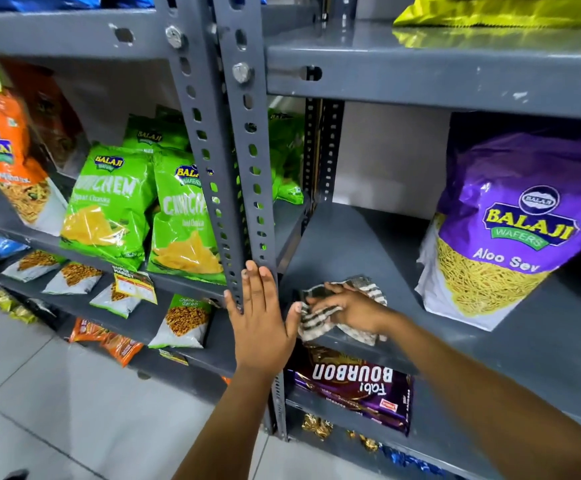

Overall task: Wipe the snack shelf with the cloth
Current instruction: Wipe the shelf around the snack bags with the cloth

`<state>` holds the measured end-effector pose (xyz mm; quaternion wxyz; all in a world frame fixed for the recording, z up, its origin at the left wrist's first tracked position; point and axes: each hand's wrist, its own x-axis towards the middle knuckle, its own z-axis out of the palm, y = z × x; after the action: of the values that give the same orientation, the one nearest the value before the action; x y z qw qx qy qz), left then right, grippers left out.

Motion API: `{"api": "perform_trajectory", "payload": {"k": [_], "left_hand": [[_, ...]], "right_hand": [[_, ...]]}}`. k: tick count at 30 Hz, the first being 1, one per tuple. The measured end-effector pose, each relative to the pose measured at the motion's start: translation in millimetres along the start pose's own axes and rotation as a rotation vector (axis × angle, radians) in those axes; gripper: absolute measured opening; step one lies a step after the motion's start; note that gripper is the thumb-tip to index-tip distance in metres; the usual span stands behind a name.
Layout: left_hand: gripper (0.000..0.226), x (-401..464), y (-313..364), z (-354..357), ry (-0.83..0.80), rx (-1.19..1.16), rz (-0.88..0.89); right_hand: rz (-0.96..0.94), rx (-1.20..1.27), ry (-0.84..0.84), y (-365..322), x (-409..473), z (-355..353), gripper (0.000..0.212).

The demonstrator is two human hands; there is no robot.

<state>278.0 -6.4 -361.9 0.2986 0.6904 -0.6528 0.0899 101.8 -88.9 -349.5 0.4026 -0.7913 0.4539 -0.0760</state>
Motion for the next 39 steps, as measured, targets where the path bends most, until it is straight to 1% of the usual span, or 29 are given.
{"api": "perform_trajectory", "payload": {"k": [3, 4, 5, 8, 9, 11, 12, 14, 16, 19, 21, 23, 26, 28, 33, 36, 39], "left_hand": [[0.069, 0, 2, -5, -0.022, 0.009, -0.007], [0.069, 0, 3, -7, -0.035, 0.02, -0.006], [0.069, -1, 4, -10, -0.046, 0.029, -0.005], [0.069, -5, 14, -14, -0.054, 0.008, -0.046], [0.069, -7, 19, -14, -0.046, -0.013, -0.072], [0.068, -12, 28, -13, -0.057, -0.042, -0.075], [0.067, -15, 33, -12, -0.079, -0.033, -0.032], [0.064, -24, 39, -7, -0.125, -0.012, 0.095], [0.062, -30, 42, -1, -0.162, -0.027, 0.177], [0.07, -20, 53, 7, -0.188, -0.118, 0.133], [0.077, -9, 64, 12, -0.28, -0.154, 0.053], [0.078, 1, 73, 19, -0.408, -0.125, -0.004], [0.061, 11, 88, 31, -0.536, -0.05, 0.018], [0.055, 15, 98, 39, -0.587, -0.031, 0.034], [0.057, 14, 121, 56, -0.634, 0.06, 0.087], [0.058, 8, 127, 62, -0.626, 0.096, 0.12], [0.058, 7, 127, 63, -0.631, 0.104, 0.121]], "right_hand": [[0.017, 0.133, -0.192, 6, -32, -15, 0.048], [0.053, 0.155, -0.237, 5, -36, -24, 0.047], [0.086, 0.181, -0.236, 2, -36, -33, 0.045], [0.079, 0.343, -0.016, -12, -25, -40, 0.042], [0.06, 0.299, 0.008, -16, -19, -34, 0.041], [0.016, 0.068, -0.004, -12, -10, -15, 0.042], [-0.004, -0.009, -0.013, -9, -12, -9, 0.044], [-0.026, -0.054, -0.029, -3, -23, -9, 0.047], [-0.025, -0.014, -0.031, 6, -39, -8, 0.049], [-0.019, -0.021, 0.009, 18, -63, -6, 0.049], [-0.004, -0.032, 0.049, 27, -80, -8, 0.047], [0.016, -0.004, 0.073, 32, -96, -11, 0.046], [0.021, 0.021, 0.116, 40, -113, -13, 0.047], [0.032, 0.023, 0.13, 48, -122, -16, 0.048], [0.092, 0.114, 0.151, 75, -155, -26, 0.053], [0.127, 0.164, 0.166, 100, -182, -32, 0.054], [0.17, 0.367, 0.17, 113, -211, -42, 0.06]]}}
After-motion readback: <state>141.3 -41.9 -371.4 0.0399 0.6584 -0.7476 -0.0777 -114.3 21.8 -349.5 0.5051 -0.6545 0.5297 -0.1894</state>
